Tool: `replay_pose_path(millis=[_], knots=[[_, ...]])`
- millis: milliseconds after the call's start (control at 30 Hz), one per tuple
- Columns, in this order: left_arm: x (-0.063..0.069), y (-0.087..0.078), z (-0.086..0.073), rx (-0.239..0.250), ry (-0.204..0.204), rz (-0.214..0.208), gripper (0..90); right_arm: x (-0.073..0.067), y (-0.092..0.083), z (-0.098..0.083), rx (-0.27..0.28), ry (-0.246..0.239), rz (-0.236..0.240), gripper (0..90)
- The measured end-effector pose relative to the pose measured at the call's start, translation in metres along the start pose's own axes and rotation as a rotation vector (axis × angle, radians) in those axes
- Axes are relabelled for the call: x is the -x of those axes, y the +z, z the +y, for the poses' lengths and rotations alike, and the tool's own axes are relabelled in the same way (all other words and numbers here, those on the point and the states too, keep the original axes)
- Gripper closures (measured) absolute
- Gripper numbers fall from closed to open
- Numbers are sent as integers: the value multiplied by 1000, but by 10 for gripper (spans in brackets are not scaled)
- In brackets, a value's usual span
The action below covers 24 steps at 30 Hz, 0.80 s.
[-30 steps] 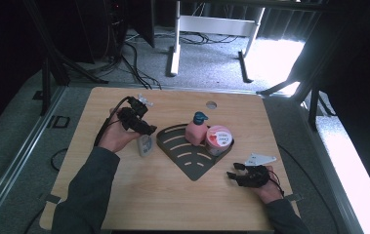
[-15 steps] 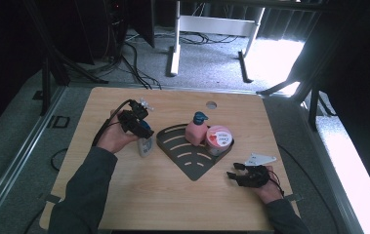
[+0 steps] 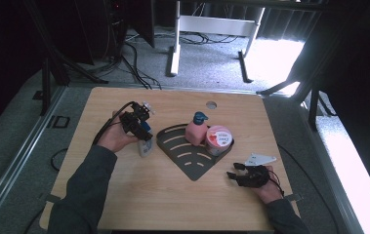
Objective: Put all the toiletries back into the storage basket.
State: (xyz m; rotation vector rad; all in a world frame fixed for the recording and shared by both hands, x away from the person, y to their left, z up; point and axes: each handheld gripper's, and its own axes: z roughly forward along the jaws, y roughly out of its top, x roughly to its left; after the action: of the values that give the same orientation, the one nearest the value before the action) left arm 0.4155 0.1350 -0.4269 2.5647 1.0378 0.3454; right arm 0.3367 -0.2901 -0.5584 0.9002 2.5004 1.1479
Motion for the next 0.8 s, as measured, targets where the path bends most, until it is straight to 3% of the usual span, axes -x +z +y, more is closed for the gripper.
replay_pose_path(millis=[233, 433, 600, 800], knots=[[-1, 5, 0, -31, 13, -1, 400, 0, 0, 0, 1, 0, 1, 475], [-4, 9, 0, -44, 8, -29, 407, 0, 0, 0, 0, -1, 0, 475], [-4, 15, -1, -82, 17, -47, 418, 0, 0, 0, 1, 1, 1, 475], [-3, 17, -3, -96, 19, -43, 427, 0, 0, 0, 1, 0, 1, 475]])
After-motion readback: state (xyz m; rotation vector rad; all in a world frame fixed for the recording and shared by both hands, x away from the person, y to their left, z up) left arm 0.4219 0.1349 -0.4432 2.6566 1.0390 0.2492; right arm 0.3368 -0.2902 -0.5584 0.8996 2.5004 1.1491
